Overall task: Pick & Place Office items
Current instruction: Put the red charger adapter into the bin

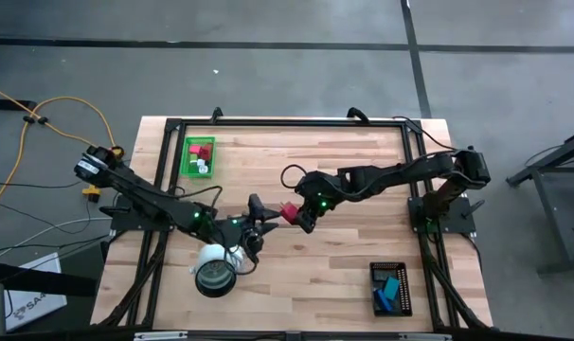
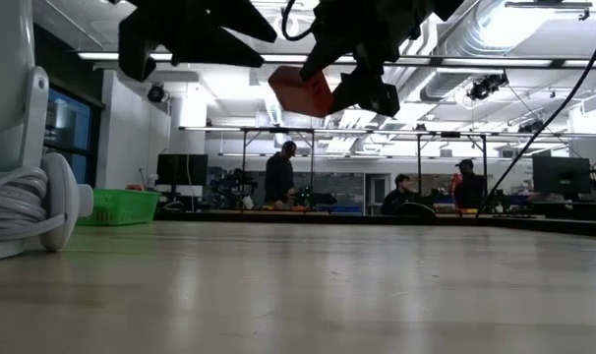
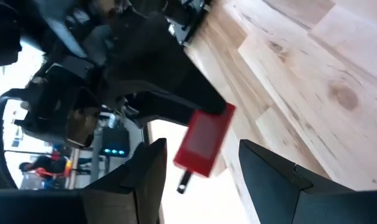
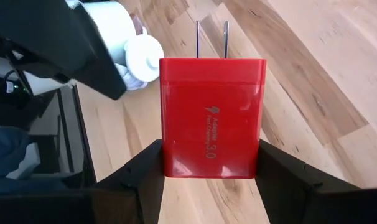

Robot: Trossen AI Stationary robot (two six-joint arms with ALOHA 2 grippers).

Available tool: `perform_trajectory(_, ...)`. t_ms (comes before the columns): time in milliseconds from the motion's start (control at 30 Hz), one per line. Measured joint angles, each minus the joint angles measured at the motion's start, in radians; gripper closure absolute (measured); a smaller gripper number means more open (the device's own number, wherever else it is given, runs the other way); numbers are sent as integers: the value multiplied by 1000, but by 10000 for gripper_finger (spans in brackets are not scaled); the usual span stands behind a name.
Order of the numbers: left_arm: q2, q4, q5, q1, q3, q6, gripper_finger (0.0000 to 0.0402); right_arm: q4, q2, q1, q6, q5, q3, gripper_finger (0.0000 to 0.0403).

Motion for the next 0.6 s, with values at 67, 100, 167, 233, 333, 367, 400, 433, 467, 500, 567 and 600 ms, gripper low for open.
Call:
perform_trajectory(67, 0, -29, 7, 4, 16, -32, 209, -1, 0, 0, 12, 0, 0, 207)
perform_trajectory(100, 0, -38, 6, 7, 18, -40, 209, 1, 0, 0, 14, 0, 0, 207)
perform_trajectory(167, 0, -42, 14, 9, 19, -42, 209, 3, 0, 1, 15, 0, 0, 207)
perform_trajectory(233, 0, -50, 24, 8, 19, -39, 209, 6, 0, 1, 15, -1, 0, 207)
perform_trajectory(333, 8, -52, 33, 17, 19, -33, 209, 12, 0, 1, 20, -2, 0, 207)
perform_trajectory(367, 8, -54, 35, 19, 19, -30, 209, 15, 0, 1, 22, -3, 0, 207)
perform_trajectory(400, 13, -46, 37, 21, 20, -28, 209, 17, 0, 1, 22, -3, 0, 207)
perform_trajectory(433, 16, -43, 40, 26, 21, -26, 209, 19, 0, 1, 23, -4, 0, 207)
perform_trajectory(467, 18, -50, 40, 31, 20, -16, 209, 21, 0, 1, 26, -7, 0, 207)
perform_trajectory(500, 22, -52, 40, 35, 19, -9, 209, 20, 0, 1, 29, -12, 0, 207)
perform_trajectory(567, 31, -45, 39, 44, 21, -1, 209, 21, 0, 1, 42, -16, 0, 207)
perform_trajectory(600, 32, -46, 39, 47, 21, 3, 209, 20, 0, 1, 43, -17, 0, 207)
